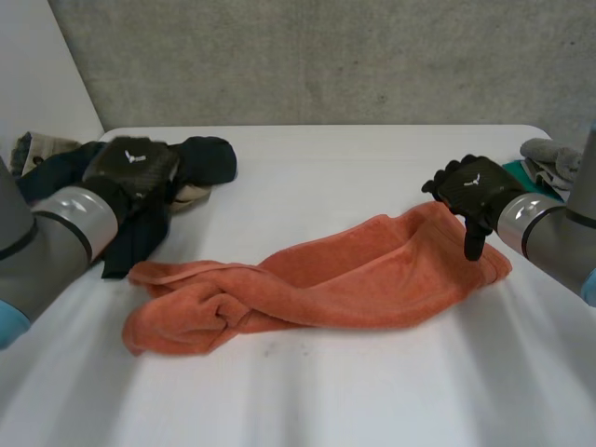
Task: Fold the laundry.
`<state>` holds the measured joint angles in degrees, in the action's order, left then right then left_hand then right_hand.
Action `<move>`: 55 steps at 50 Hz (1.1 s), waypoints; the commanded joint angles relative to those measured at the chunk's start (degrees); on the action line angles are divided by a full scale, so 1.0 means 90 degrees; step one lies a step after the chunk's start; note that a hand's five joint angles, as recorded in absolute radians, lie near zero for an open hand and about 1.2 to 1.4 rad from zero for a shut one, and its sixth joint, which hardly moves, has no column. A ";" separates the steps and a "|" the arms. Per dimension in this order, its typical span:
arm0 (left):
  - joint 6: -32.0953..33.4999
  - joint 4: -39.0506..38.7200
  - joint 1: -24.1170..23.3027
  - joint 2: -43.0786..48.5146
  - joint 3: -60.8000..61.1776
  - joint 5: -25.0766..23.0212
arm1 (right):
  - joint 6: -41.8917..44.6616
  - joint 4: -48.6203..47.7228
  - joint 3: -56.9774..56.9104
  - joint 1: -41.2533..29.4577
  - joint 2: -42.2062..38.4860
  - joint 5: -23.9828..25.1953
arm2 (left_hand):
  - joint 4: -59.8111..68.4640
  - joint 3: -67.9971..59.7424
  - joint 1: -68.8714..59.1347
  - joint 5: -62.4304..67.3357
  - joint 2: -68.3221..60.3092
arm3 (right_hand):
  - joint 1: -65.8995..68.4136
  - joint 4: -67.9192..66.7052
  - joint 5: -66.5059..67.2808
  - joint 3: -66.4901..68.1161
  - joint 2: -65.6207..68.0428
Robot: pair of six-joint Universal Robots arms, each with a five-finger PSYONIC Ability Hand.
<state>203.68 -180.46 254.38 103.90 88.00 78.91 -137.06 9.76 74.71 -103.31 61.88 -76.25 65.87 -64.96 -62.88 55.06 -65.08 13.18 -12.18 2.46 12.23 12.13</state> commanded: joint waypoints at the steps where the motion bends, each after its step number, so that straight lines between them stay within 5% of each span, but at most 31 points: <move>1: 0.0395 0.0099 0.0075 0.0427 0.0251 0.0089 | 0.0004 0.0009 0.0126 0.0053 -0.0068 0.0015 | -0.4726 0.4625 0.4394 -0.4636 0.4639 | -0.0353 0.0242 -0.0273 -0.0248 -0.0236; 18: 0.0543 -0.0047 0.0466 0.1921 0.0106 0.0021 | -0.0045 -0.0039 0.0429 0.0073 -0.0059 0.0025 | -0.2411 0.2310 0.2078 -0.2321 0.2324 | -0.0353 0.0242 -0.0273 -0.0248 -0.0236; 22: 0.0543 -0.0057 0.0456 0.2098 -0.0080 0.0021 | -0.0054 -0.0039 0.0468 0.0073 -0.0039 0.0025 | 0.1450 -0.1551 -0.1782 0.1540 -0.1537 | -0.0353 0.0242 -0.0273 -0.0248 -0.0236; 25: 0.0533 -0.0066 0.0417 0.2030 -0.0139 0.0041 | -0.0064 -0.0049 0.0459 0.0073 0.0000 0.0025 | 0.1571 -0.1671 -0.1903 0.1660 -0.1658 | -0.0353 0.0242 -0.0273 -0.0248 -0.0236; 37: 0.0533 -0.0681 0.0095 -0.0469 -0.0168 0.0148 | -0.0005 0.0467 -0.0322 0.0239 0.0068 0.0035 | 0.1571 -0.1671 -0.1903 0.1660 -0.1658 | -0.0353 0.0242 -0.0273 -0.0248 -0.0236; 48: 0.0523 -0.0799 -0.0285 -0.1876 -0.0061 0.0148 | -0.0288 0.1006 -0.0879 0.0249 -0.0097 0.1274 | 0.1571 -0.1671 -0.1903 0.1660 -0.1658 | -0.0353 0.0242 -0.0273 -0.0248 -0.0236; 55: 0.0533 -0.0799 -0.0637 -0.2248 0.0115 0.0148 | -0.0942 0.0976 -0.1581 0.0141 -0.1034 0.1871 | 0.1571 -0.1671 -0.1903 0.1660 -0.1658 | -0.0353 0.0242 -0.0273 -0.0248 -0.0236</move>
<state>208.33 -187.81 251.25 85.99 87.78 80.26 -141.02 19.02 65.30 -101.19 59.13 -63.21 68.73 -68.33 -64.08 56.73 -68.71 13.18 -12.18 2.46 12.23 12.12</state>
